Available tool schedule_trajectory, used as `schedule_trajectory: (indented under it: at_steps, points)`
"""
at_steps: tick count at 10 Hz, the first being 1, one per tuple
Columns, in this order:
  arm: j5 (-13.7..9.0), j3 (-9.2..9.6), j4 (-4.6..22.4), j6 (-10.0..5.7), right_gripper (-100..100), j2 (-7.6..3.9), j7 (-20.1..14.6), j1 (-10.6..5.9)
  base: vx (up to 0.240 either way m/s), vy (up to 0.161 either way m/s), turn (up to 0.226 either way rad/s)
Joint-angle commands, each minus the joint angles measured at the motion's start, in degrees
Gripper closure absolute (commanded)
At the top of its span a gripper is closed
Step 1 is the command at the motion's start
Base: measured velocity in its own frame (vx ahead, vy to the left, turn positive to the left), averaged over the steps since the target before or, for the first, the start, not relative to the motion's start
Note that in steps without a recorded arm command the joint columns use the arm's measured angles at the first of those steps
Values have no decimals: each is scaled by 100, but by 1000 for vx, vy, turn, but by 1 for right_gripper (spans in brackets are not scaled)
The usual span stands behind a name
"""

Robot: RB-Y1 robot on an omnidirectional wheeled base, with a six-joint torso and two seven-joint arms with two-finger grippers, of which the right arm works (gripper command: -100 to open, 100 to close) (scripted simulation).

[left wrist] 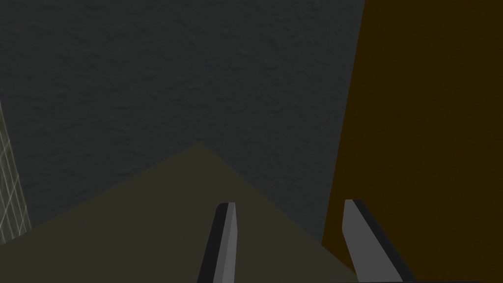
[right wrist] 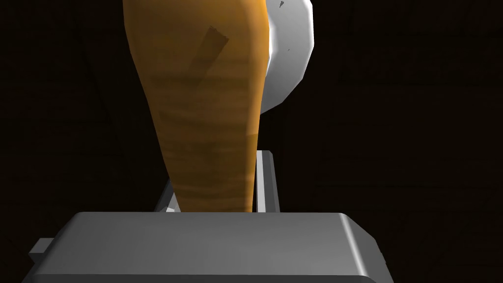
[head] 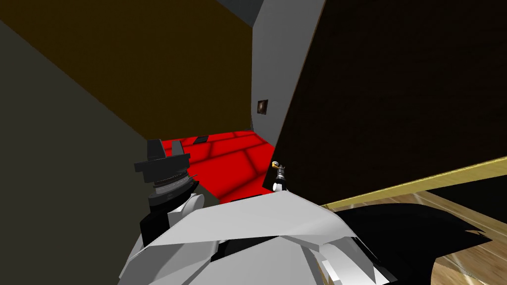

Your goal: Push the door open

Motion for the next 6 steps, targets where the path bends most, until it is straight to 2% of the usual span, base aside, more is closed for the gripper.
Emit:
schedule_trajectory:
  at_steps: [1, 6]
  points:
    - [-57, -86, -4, -34, 100, -40, 29, -60, 201, -1, -41]
    - [-227, -351, -14, -55, 100, 6, 142, -52, 196, -19, -34]
